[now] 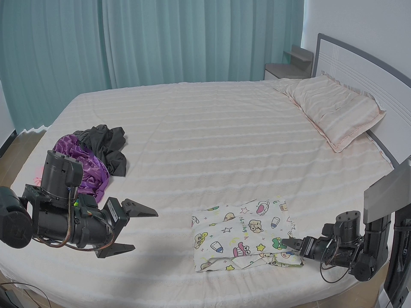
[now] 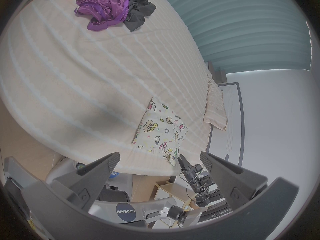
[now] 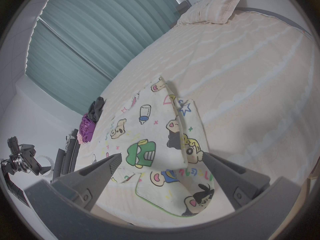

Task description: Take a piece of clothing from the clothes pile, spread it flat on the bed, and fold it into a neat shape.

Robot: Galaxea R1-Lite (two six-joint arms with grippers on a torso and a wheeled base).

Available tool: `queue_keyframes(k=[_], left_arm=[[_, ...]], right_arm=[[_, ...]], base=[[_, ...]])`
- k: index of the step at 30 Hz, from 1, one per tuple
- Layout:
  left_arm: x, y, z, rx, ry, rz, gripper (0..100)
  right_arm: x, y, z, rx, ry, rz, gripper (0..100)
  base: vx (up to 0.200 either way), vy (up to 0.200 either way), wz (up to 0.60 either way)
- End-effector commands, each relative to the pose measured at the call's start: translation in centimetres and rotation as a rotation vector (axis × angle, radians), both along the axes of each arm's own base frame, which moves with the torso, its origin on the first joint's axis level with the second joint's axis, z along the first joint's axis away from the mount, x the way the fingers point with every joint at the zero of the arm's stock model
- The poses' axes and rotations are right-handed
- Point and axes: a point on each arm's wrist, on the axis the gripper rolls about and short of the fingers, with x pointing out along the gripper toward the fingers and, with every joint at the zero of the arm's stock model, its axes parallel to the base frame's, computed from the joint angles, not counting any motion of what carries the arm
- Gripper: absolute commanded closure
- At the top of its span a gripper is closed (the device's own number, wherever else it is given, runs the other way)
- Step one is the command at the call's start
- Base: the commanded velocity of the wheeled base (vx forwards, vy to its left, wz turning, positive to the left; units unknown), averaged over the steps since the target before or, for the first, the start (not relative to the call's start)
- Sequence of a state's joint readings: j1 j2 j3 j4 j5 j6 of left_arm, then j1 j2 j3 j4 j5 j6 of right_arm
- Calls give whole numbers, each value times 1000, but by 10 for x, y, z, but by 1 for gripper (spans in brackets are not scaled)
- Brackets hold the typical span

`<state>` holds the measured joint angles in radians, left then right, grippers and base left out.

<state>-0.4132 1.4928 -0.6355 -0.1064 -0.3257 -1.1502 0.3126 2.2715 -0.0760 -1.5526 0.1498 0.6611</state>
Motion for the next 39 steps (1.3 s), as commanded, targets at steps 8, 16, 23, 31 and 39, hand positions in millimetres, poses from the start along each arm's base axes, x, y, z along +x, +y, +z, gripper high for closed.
queue_keyframes(k=[8,16,23,31,39], left_arm=[[1,-1,-1,2,7,-2,0],[1,-1,-2,2,7,-2,0],[1,-1,-2,2,7,-2,0],[1,-1,-2,2,7,-3,0],[1,-1,-2,3,10,-4,0]], right_arm=[[1,2,-10,-8,26,5,0],[9,4,-9,5,-1,-3,0],[9,5,-7,9,-16,4,0],[4,15,-8,6,-3,44,0],[6,4,-2,17,-14,-2,100]], base=[[0,0,0],[0,0,0],[0,0,0],[0,0,0],[0,0,0]])
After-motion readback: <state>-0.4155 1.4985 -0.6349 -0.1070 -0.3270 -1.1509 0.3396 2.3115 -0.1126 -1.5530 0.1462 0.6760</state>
